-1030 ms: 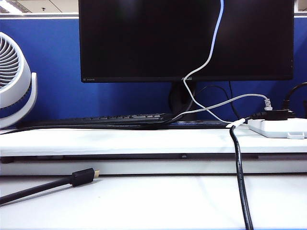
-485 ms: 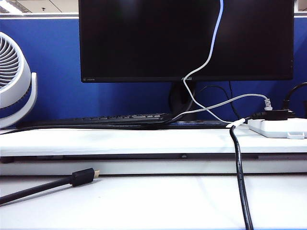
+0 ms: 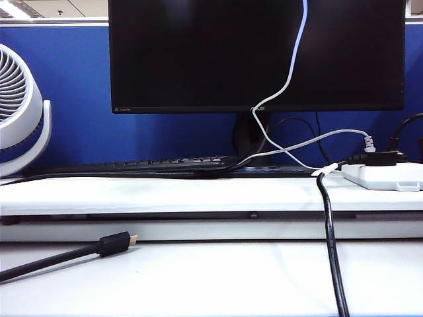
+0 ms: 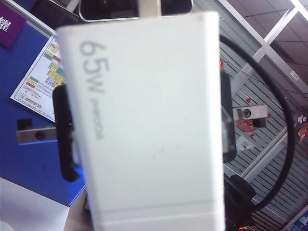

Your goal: Pick up the Type-C charging cable and the charging base, insert one end of the Type-C charger into the corresponding slot on the base, and finally place the plugged-in charger back on the table.

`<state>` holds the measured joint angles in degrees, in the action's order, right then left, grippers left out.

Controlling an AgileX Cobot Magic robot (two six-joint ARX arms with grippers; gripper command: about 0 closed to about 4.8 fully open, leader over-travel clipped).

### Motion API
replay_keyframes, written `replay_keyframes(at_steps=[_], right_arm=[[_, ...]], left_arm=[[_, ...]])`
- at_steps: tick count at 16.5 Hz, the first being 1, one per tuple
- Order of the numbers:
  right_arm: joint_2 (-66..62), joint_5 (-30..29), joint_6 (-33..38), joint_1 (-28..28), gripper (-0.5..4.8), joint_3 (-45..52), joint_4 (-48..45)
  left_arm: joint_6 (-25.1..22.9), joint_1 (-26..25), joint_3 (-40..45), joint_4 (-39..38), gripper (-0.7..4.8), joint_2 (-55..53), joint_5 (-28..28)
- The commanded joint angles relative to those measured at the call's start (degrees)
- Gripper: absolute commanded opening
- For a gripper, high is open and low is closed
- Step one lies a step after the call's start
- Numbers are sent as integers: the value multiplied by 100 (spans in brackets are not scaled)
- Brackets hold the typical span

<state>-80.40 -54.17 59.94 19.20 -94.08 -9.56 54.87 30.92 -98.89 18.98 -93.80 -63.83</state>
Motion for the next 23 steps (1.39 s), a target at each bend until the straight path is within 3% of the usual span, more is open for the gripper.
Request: replay_keyframes(at_steps=[1, 11, 16, 23], right_arm=[[44, -26, -157, 4, 148, -46, -68], [44, -299, -450, 24, 148, -44, 210], [46, -605, -1069, 24, 147, -44, 719], [46, -702, -1034, 24, 147, -44, 815]], left_arm=[[-46, -9, -33, 35, -6, 22, 13], [-221, -9, -35, 42, -6, 22, 522], [-129, -20, -35, 37, -6, 22, 619], [-127, -46, -35, 85, -6, 24, 767]])
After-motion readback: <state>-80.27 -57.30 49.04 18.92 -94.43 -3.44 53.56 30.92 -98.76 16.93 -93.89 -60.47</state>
